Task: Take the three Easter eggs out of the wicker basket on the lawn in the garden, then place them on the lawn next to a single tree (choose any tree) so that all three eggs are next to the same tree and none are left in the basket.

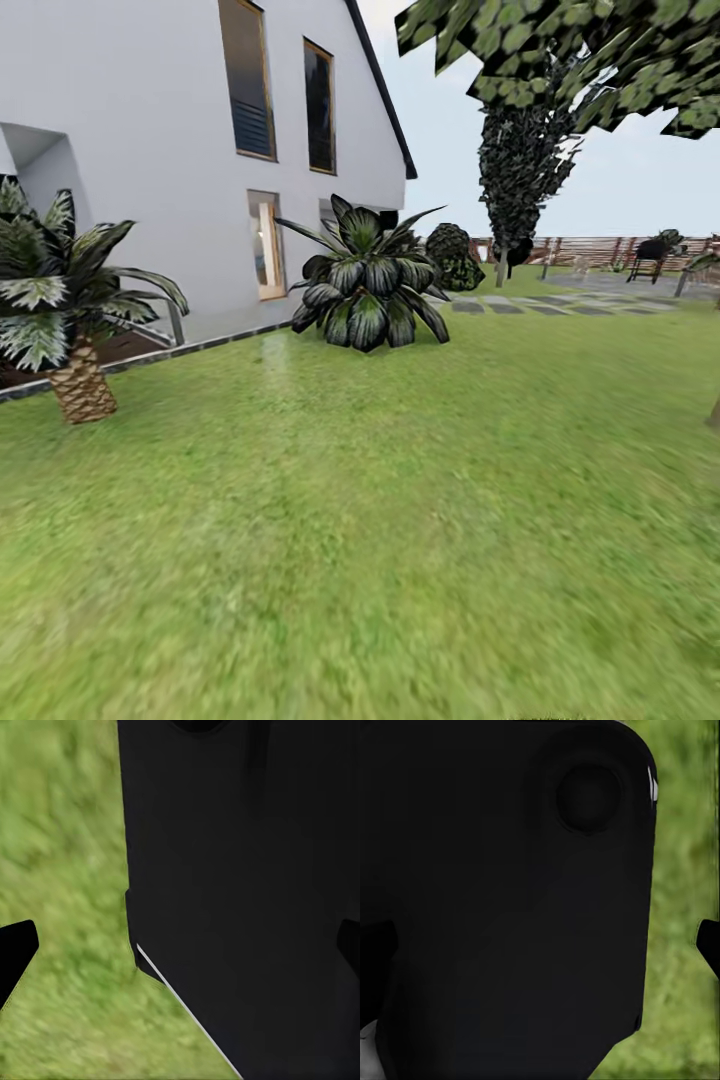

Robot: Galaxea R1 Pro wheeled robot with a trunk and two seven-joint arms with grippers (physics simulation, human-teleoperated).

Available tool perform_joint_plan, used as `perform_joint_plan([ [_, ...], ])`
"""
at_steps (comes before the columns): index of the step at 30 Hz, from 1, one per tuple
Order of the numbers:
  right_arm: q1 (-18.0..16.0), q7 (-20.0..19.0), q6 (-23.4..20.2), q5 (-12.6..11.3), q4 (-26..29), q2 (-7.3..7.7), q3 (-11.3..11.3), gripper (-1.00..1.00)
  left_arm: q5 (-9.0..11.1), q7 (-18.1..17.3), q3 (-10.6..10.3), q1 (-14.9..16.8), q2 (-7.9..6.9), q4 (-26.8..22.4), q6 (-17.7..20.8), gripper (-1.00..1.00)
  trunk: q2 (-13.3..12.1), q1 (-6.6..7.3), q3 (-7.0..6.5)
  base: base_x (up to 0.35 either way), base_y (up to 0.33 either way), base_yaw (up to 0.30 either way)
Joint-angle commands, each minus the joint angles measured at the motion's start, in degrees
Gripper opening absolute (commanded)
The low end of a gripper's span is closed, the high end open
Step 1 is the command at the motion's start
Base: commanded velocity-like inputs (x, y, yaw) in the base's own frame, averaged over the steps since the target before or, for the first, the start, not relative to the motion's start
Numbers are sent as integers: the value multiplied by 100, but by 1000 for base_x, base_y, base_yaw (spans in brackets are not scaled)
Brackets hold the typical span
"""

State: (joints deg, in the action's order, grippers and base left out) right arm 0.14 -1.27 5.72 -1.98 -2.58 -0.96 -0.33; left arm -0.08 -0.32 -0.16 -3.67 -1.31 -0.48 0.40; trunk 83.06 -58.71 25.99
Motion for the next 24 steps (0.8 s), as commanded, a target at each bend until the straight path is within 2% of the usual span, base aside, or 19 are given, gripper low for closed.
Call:
perform_joint_plan([
  [1, -5, -13, 35, -22, -14, 0, -3, 100, -1, -3, -1, -2, -1, -5, 4, 100, 1, -2, 3, 151, -258, -298],
  [12, -5, -13, 35, -22, -14, 0, -3, 100, -1, -5, -1, -2, -1, -6, -3, 100, 1, -2, 3, 144, -257, -298],
  [17, -5, -13, 35, -22, -13, 0, -3, 100, -1, -11, 0, -2, 0, -8, -19, 100, 1, -2, 3, 34, -233, -298],
  [24, -5, -13, 35, -19, -14, 0, -3, 100, 15, -12, 1, -2, -1, -8, -29, 100, 1, -2, 3, 2, -57, -298],
])
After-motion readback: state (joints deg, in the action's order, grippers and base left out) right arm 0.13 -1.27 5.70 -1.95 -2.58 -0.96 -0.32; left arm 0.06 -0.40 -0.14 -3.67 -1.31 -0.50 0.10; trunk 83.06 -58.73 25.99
